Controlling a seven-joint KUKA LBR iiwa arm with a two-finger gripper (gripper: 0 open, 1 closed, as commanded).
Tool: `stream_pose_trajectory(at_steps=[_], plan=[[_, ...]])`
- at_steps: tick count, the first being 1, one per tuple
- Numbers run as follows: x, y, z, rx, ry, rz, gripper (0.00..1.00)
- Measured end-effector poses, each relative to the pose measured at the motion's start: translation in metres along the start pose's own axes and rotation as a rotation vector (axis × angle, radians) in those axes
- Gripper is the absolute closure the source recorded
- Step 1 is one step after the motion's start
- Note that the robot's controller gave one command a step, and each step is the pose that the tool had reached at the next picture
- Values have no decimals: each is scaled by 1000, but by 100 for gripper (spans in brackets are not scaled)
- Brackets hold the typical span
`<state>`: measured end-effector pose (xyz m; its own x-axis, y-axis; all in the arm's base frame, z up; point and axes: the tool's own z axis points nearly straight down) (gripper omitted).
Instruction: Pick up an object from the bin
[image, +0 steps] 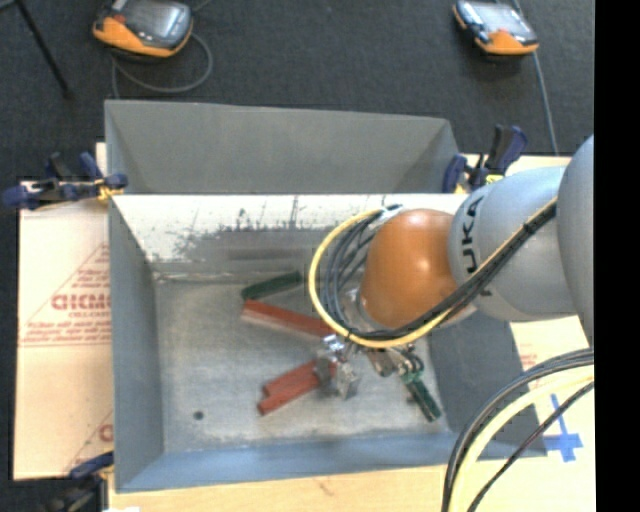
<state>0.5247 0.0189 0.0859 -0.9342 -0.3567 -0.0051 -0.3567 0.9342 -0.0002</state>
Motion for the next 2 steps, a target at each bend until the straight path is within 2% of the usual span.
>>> stream_pose_trajectory(at_steps=[1,2], plan=[[0,0,0,0,0,0,0],[0,0,0,0,0,0,100]])
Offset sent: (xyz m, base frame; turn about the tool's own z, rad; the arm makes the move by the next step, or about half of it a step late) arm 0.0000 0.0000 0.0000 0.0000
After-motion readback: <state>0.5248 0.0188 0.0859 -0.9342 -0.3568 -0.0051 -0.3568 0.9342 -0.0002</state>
